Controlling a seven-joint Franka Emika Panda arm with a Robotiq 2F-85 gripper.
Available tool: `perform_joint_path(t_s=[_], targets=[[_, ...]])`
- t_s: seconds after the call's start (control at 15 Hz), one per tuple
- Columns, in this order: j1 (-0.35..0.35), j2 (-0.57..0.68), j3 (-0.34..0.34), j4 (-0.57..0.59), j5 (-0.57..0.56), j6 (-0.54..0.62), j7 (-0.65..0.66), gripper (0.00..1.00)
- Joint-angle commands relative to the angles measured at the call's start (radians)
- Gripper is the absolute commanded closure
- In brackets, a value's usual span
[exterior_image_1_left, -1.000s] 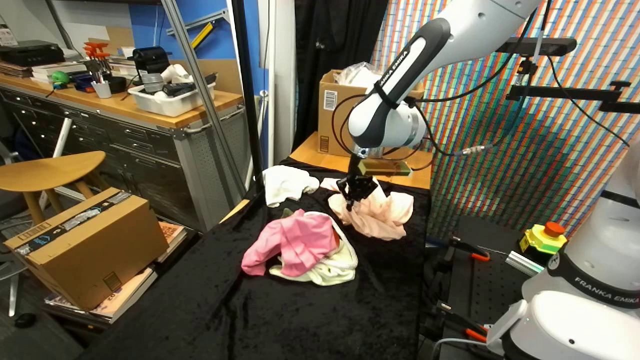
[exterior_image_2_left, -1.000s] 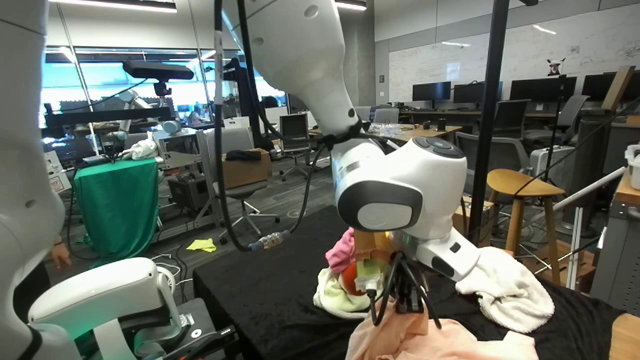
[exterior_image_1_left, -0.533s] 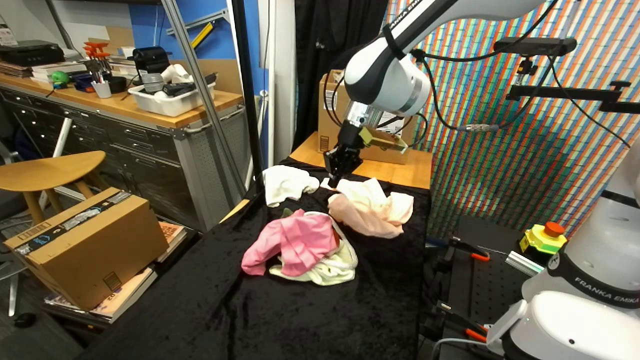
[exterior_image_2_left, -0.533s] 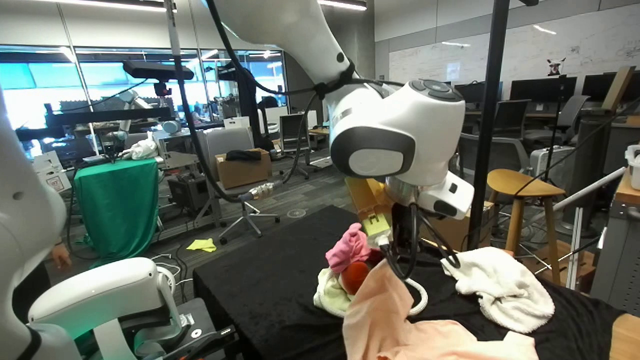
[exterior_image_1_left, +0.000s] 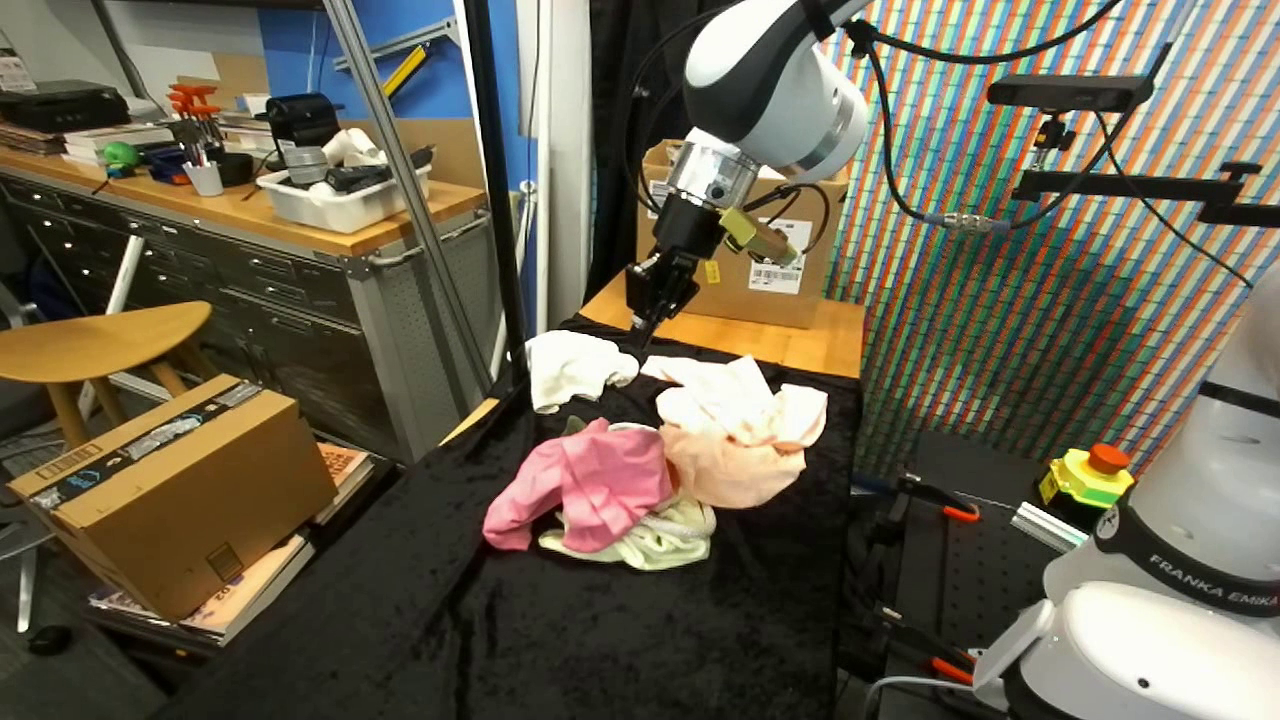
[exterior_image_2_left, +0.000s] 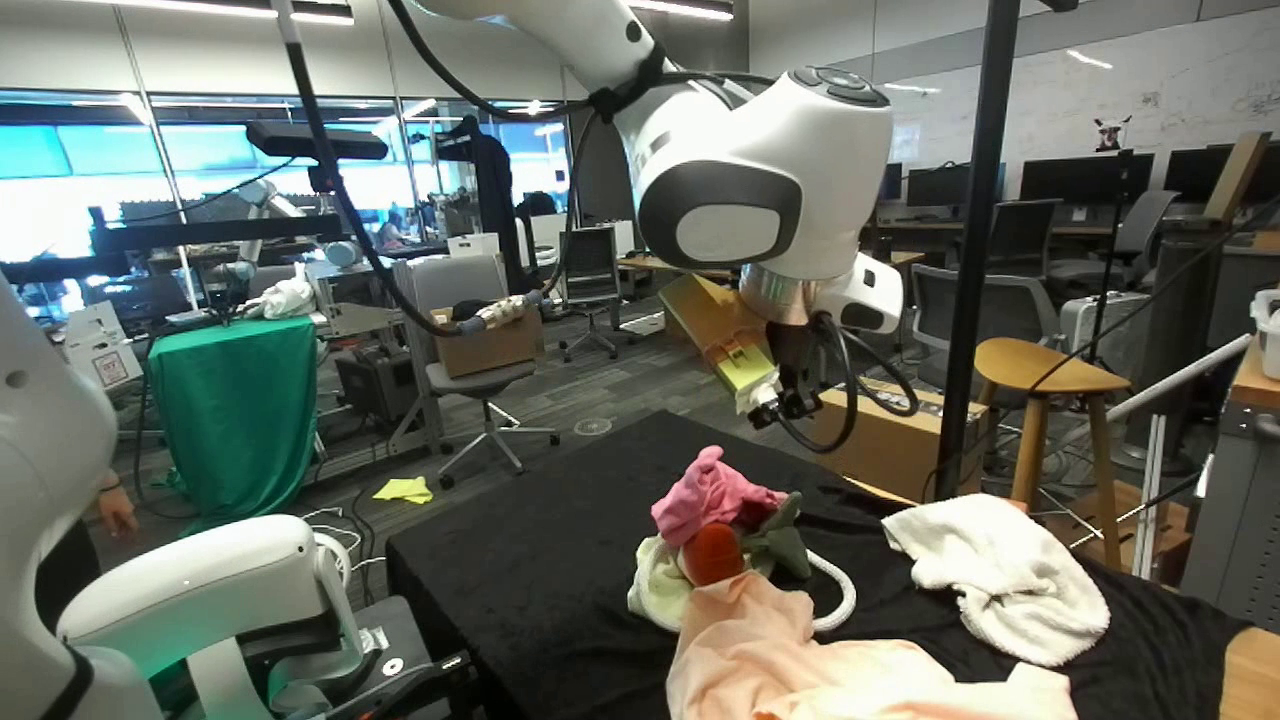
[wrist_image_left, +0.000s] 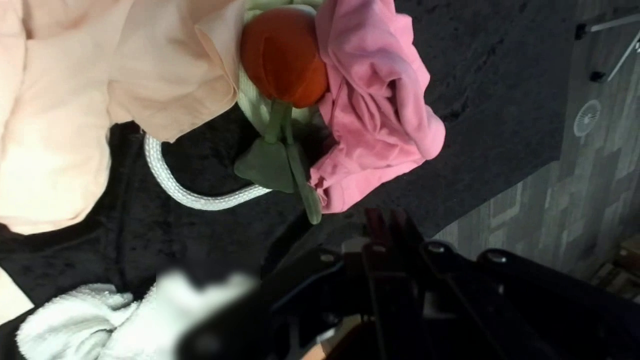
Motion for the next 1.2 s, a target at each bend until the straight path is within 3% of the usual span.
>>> perform_joint_path(t_s=[0.0, 0.13, 0.6, 1.13], targets=[[0.029, 0.010, -0.041, 0.010, -0.027, 0.010, 0.003, 0.65], [0.030, 0.037, -0.060, 0.003, -0.061, 0.072, 0.049, 0.56], [-0.013, 0.130, -0.143, -0.066, -0.157, 0.187, 0.222, 0.02], [-0.066, 0.155, -0.211, -0.192, -0.184, 0.237, 0.381, 0.00]])
